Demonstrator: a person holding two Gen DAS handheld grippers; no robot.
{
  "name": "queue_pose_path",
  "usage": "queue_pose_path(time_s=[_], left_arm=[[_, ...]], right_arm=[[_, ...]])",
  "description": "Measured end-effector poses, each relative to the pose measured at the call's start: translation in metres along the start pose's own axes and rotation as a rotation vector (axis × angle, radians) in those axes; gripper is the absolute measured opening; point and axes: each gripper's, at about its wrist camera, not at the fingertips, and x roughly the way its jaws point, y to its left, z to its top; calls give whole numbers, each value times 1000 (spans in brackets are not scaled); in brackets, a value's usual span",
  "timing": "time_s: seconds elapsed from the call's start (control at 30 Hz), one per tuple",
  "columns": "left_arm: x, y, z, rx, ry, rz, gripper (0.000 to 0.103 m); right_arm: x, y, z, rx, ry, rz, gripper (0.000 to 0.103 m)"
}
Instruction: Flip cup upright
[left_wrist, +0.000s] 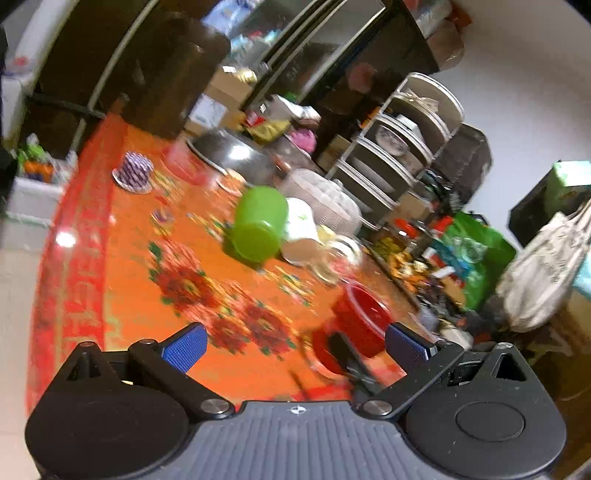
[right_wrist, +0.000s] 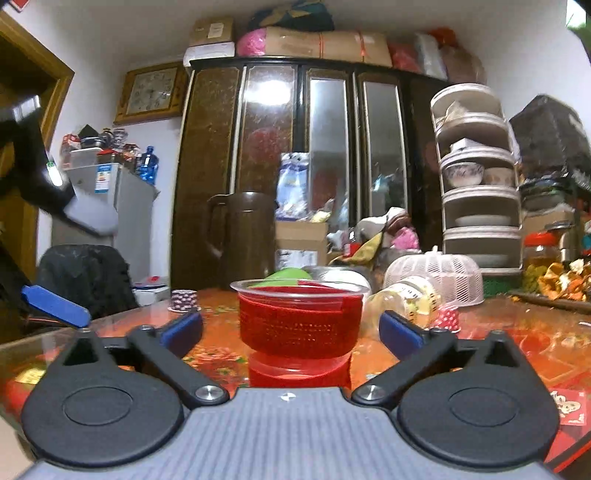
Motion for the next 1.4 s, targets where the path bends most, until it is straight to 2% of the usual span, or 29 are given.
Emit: queue_pose_path(time_s=[0.07,0.17,0.33,0.37,0.43,0.5,0.57,0.67,0.8,0.93,1.4], left_arm=[[-1,-7,-1,86,-37,90,103],[4,-27,-4,270,-23,225,103],[-1,-68,1,414,-12,262,103],[-3,-77,3,427,-5,270,103],[-7,-91,6,438,21,271,103],[-14,-103,9,432,25,238,103],[-19,-112,13,413,53,241,103],[-23,-118,15,391,55,262,103],[-31,-120,21,384,24,286,103],[-31,-121,22,381,31,310,103],[-26,-127,17,391,63,312,103]], right_arm=[[-8,-3,6,18,24,3,102],[-19,-10,25,50,129,-1,102],[-39,-30,74,43,288,24,102],[-41,-34,84,47,326,8,102],[-44,-44,100,87,397,-24,102],[-51,-52,110,122,422,2,102],[-59,-54,117,126,440,-2,102],[-69,-51,125,107,440,5,102],[-68,-54,132,139,434,22,102],[-62,-53,132,151,438,26,102],[-61,-51,131,153,459,28,102]])
